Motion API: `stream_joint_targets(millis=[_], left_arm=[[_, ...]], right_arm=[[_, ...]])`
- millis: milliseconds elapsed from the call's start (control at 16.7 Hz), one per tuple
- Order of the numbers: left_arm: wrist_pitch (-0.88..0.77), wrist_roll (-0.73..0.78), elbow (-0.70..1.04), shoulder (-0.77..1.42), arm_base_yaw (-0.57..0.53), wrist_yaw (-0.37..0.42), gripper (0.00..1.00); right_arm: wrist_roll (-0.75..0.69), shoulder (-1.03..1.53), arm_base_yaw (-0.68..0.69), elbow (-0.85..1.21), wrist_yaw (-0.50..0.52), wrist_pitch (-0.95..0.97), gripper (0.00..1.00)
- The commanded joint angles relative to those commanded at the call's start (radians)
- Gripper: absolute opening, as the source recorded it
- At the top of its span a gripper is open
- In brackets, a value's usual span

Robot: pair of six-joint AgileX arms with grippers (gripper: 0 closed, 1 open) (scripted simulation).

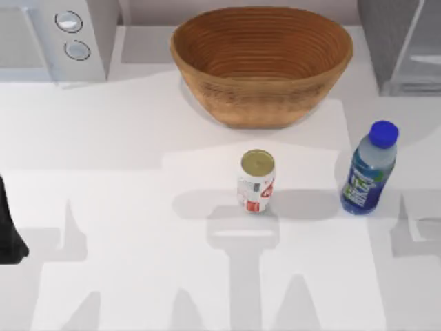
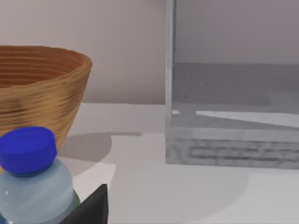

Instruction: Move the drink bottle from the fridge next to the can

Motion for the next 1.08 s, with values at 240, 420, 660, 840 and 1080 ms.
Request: stream_joint_targets(millis=[240,420,660,840,1080], left_arm=[[0.0,0.0,0.0,0.0,0.0,0.0,1.0],[0.0,0.0,0.0,0.0,0.0,0.0,1.0],[0.0,0.0,0.0,0.0,0.0,0.0,1.0],[0.0,0.0,0.0,0.0,0.0,0.0,1.0],[0.0,0.0,0.0,0.0,0.0,0.0,1.0]], right_arm=[[-0.011,-0.248,-0.071,0.009,-0.013,-0.227,1.0],[-0.018,-0.328,-0.093,0.022,-0.015,-0.306,1.0],[-0.018,-0.335,-0.096,0.024,-0.016,-0.313,1.0],[-0.018,-0.342,-0.093,0.031,-0.015,-0.323,1.0],[-0.02,-0.454,-0.096,0.125,-0.013,-0.472,1.0]])
